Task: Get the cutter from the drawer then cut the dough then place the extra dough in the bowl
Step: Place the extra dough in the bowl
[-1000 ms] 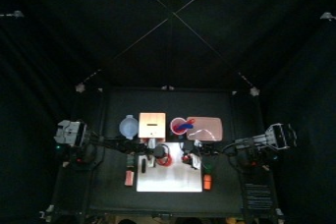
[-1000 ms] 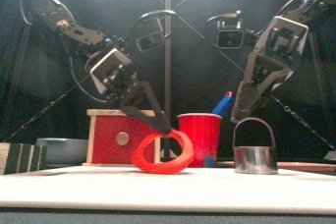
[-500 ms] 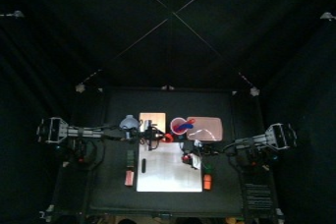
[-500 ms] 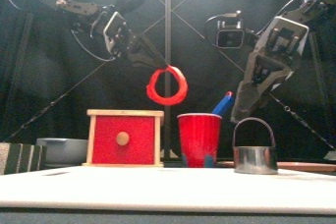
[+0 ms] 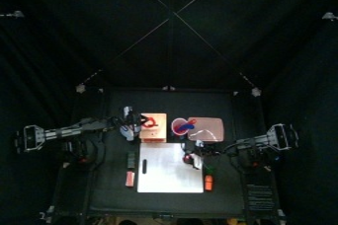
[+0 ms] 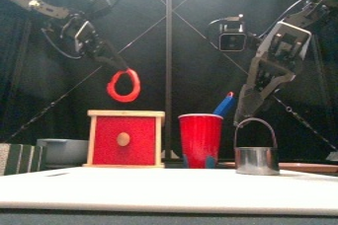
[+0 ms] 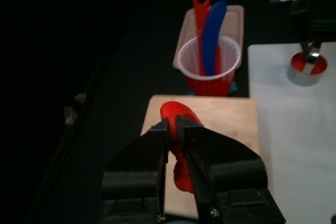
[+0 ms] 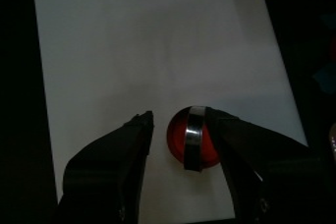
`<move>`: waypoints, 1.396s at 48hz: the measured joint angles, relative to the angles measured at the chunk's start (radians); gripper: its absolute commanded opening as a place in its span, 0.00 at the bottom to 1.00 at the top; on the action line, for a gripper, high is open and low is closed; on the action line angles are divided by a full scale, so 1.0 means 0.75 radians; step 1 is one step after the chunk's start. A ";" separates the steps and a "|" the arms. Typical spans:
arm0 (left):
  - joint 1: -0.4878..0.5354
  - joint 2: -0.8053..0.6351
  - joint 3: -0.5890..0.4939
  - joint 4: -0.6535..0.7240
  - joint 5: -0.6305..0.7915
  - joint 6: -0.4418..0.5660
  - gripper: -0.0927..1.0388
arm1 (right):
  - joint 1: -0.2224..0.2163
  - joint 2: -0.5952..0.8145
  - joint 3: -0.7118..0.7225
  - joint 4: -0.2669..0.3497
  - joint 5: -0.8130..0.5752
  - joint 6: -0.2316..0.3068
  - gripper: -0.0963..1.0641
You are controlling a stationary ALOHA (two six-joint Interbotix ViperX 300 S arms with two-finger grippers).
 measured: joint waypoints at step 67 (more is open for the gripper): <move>0.166 -0.196 0.421 -0.157 -0.016 0.000 0.75 | -0.029 -0.041 -0.074 -0.247 -0.456 -0.002 0.80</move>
